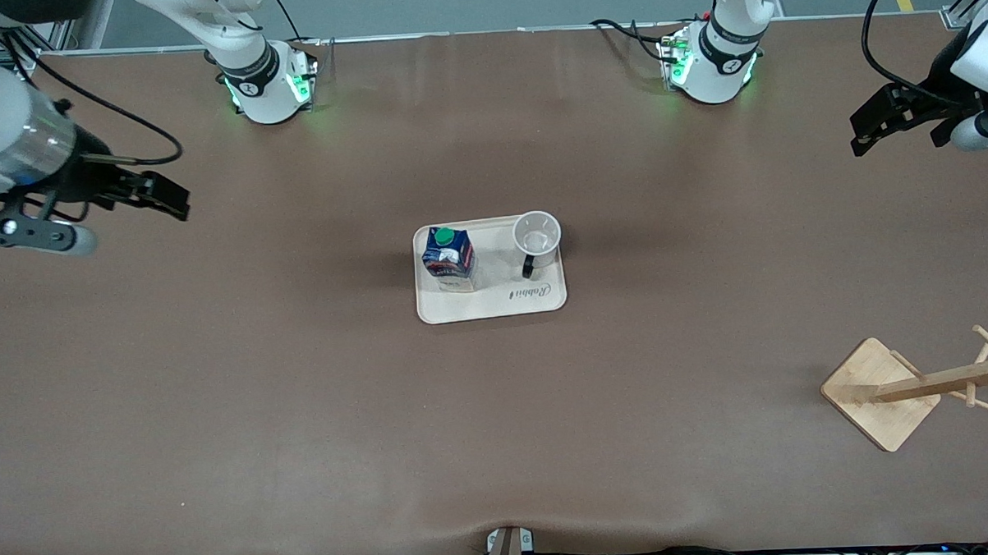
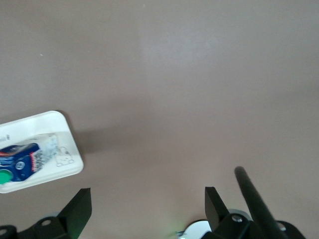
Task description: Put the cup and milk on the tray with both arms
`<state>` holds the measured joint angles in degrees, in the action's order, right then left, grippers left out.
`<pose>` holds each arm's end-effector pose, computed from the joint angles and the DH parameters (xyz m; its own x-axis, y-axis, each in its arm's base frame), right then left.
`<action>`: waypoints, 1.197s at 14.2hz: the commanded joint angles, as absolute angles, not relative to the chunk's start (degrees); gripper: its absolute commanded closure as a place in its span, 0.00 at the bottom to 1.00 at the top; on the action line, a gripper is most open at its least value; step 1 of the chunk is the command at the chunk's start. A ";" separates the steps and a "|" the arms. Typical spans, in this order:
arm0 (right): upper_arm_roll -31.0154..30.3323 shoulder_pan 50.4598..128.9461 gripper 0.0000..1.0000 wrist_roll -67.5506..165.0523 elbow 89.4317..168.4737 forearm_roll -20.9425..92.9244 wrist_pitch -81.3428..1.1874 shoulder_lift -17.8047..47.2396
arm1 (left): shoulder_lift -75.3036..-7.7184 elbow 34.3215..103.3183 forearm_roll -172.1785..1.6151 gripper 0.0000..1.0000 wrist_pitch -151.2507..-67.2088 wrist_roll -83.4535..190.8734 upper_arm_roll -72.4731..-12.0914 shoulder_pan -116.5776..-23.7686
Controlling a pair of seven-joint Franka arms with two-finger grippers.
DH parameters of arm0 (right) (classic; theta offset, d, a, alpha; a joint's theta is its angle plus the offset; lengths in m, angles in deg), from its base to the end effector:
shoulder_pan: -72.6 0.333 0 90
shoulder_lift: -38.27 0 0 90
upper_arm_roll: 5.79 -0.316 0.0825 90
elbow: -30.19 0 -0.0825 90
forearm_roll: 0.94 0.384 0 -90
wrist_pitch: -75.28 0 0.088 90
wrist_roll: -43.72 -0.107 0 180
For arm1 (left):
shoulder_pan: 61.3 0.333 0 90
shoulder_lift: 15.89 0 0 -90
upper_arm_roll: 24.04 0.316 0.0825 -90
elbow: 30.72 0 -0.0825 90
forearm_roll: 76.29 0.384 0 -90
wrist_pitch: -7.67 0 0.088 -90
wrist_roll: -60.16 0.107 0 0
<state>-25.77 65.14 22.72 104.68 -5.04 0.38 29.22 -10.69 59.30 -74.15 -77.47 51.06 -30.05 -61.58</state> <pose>0.5638 0.0965 0.6430 0.9784 -0.1641 -0.1255 -0.1567 -0.9854 0.0667 0.5143 -0.0554 0.6654 0.9985 0.0524 0.0125 0.0529 -0.9976 -0.0453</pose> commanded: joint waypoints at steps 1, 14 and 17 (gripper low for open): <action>-21.80 65.05 0.00 30.85 107.62 -5.25 1.36 32.55 | -9.39 59.99 -75.06 0.00 -77.67 52.07 -29.76 -61.47; -1.57 74.19 0.00 51.98 125.73 -0.24 -9.80 45.57 | -10.09 58.23 -74.53 0.00 -77.58 51.72 -29.14 -61.21; -1.75 74.01 0.00 51.98 125.03 -0.24 -10.06 44.95 | -10.09 58.32 -74.44 0.00 -77.50 51.64 -29.14 -61.21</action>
